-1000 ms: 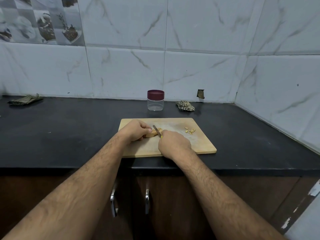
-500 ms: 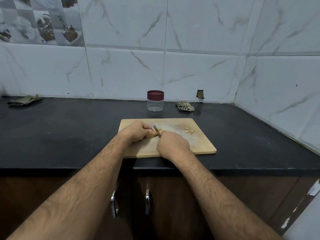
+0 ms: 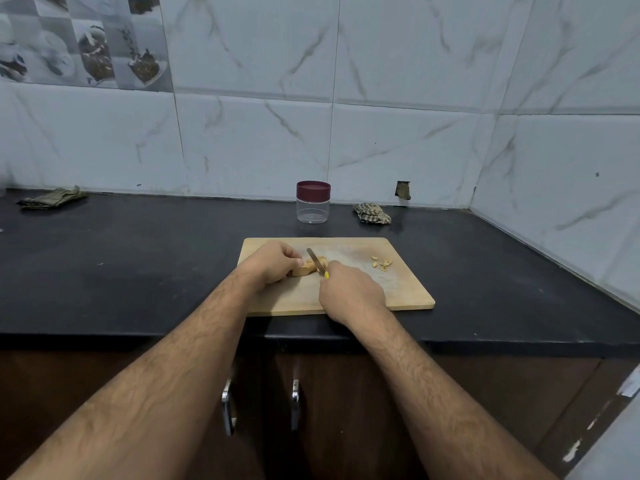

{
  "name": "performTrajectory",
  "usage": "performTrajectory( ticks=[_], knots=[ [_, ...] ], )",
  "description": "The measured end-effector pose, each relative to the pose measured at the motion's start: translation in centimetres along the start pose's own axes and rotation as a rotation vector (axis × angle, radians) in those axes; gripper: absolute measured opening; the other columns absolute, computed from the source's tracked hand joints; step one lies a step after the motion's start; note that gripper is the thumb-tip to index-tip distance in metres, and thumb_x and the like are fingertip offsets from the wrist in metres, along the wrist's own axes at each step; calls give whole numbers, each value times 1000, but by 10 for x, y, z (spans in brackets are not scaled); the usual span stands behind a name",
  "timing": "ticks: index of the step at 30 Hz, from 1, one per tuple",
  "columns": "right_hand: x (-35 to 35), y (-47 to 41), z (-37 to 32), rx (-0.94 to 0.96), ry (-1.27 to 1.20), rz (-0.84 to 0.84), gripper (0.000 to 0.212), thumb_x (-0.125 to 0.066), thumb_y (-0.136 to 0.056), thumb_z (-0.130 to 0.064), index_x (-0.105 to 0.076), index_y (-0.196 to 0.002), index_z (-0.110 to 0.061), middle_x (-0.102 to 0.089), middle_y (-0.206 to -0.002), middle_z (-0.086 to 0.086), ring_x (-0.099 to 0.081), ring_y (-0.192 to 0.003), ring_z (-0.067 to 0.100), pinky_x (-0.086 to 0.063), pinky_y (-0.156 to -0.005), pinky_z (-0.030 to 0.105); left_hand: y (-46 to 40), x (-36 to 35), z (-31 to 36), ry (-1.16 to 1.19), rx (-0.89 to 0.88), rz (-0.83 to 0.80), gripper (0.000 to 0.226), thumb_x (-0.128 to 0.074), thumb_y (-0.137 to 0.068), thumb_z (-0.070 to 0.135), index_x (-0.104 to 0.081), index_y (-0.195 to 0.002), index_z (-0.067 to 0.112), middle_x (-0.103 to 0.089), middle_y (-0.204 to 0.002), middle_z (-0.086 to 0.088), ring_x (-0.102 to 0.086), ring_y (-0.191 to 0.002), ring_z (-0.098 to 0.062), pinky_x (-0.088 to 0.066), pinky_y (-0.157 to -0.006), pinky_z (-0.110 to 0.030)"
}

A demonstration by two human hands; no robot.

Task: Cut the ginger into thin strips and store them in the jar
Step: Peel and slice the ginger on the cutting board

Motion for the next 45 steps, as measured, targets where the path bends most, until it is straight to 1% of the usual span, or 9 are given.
performTrajectory(
  ticks=[8,10,15,21,30,34,38,42,45],
  knots=[
    [5,7,9,18,-6,-6,29,-42,-96,-22,-58,-121,-23,-65,-110,1,-51,-89,21,-36,-70,33,0,2,-6,131,18,64,11,-67,-93,17,-73,-98,9,-60,-70,3,-45,-57,-8,-35,-51,-17],
    [6,7,9,19,-3,-9,28,-42,-97,-22,-58,-120,-23,-65,-110,2,-49,-88,21,-35,-69,33,-2,1,-8,140,18,66,15,-68,-93,18,-74,-98,5,-64,-76,-2,-48,-62,-10,-39,-57,-20],
    [6,12,2,22,-17,-1,25,-41,-98,-20,-56,-118,-17,-64,-113,5,-57,-100,25,-36,-71,32,-2,0,-10,164,5,69,17,-69,-92,20,-75,-97,5,-68,-86,-6,-54,-74,-15,-44,-69,-26],
    [2,17,-4,7,6,-1,30,-41,-98,-17,-53,-125,-16,-63,-119,7,-59,-109,27,-37,-74,32,3,0,-7,170,-28,74,12,-64,-96,17,-74,-98,12,-64,-82,-4,-49,-67,-10,-40,-61,-20],
    [2,16,-1,7,24,-7,30,-41,-98,-17,-54,-125,-16,-64,-115,5,-59,-105,26,-37,-72,32,6,0,-3,131,-55,44,16,-59,-98,22,-73,-99,14,-61,-75,2,-49,-64,-7,-39,-58,-17],
    [5,12,0,0,26,-12,29,-41,-99,-19,-54,-125,-19,-63,-117,5,-59,-107,25,-37,-73,32,7,-2,1,73,-71,-13,16,-64,-95,20,-75,-106,19,-71,-90,0,-55,-71,-5,-41,-63,-16],
    [6,9,3,-5,8,1,27,-42,-100,-21,-55,-124,-20,-64,-117,4,-59,-107,25,-37,-73,32,6,-2,4,-1,-58,-20,12,-65,-94,20,-76,-96,15,-66,-76,4,-54,-66,-8,-39,-58,-17],
    [11,8,12,-36,-33,61,21,-43,-101,-23,-55,-117,-19,-64,-110,3,-56,-96,24,-37,-70,33,5,2,-3,-8,-11,73,21,-72,-88,30,-72,-72,16,-65,-66,5,-55,-61,-9,-42,-60,-23],
    [11,7,15,-50,-34,50,18,-43,-99,-22,-55,-112,-19,-64,-110,4,-54,-93,23,-38,-70,33,5,2,-7,16,19,132,28,-74,-85,38,-73,-75,12,-68,-67,4,-56,-62,-11,-44,-63,-25]
  ],
)
Point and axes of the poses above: each hand's wrist, its own y-axis away from the middle knuckle, its own x-axis out of the back of the hand, z = x × y, the point moved 7 cm from there along -y, towards the middle knuckle
